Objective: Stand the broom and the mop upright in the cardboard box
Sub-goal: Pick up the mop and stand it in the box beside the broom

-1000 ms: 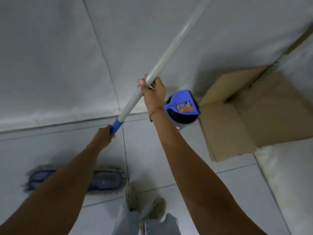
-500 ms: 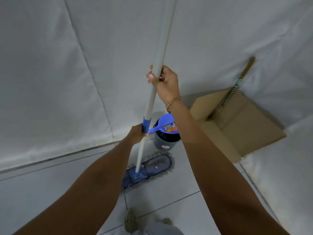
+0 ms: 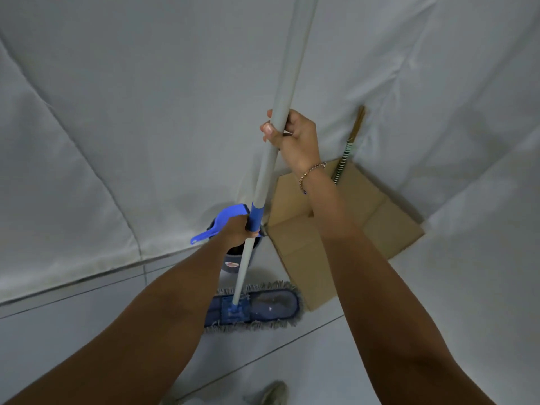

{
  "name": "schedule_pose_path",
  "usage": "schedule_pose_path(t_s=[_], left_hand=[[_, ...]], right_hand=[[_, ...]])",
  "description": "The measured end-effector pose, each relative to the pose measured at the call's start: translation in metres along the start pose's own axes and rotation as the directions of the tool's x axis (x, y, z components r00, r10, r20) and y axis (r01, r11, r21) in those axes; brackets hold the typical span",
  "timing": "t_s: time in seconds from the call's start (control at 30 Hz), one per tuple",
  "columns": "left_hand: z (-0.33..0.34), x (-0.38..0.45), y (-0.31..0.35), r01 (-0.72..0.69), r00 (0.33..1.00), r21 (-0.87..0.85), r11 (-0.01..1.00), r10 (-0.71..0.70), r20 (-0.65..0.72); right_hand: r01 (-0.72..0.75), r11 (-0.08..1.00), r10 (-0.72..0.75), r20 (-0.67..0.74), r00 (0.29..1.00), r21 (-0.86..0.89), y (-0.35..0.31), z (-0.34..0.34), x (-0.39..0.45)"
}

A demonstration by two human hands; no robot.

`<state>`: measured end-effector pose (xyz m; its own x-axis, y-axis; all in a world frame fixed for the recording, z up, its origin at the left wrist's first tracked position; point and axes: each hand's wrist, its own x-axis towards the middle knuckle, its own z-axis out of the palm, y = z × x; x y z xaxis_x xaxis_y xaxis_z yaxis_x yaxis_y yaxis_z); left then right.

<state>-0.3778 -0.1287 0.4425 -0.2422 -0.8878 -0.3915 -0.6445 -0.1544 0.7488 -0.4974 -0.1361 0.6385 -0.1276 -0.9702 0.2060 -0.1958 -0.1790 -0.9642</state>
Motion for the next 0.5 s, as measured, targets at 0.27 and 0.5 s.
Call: schedule_pose_path(t_s=[0.27,0.5], left_hand=[[0.068,0.028,0.073,0.001,1.0,-0.038,0.999,-0.002,-0.004],[0.101,0.07,0.116,0.022,0.998,-0.14,0.99,-0.029,-0.049]], right_hand=[[0.044,0.999,-0.044,-0.019,0.999,0.031,0.015,-0.097,0.02],[0.055,0.997,-0.056,0.025,0.998,0.057,0.029,-0.15,0.052]])
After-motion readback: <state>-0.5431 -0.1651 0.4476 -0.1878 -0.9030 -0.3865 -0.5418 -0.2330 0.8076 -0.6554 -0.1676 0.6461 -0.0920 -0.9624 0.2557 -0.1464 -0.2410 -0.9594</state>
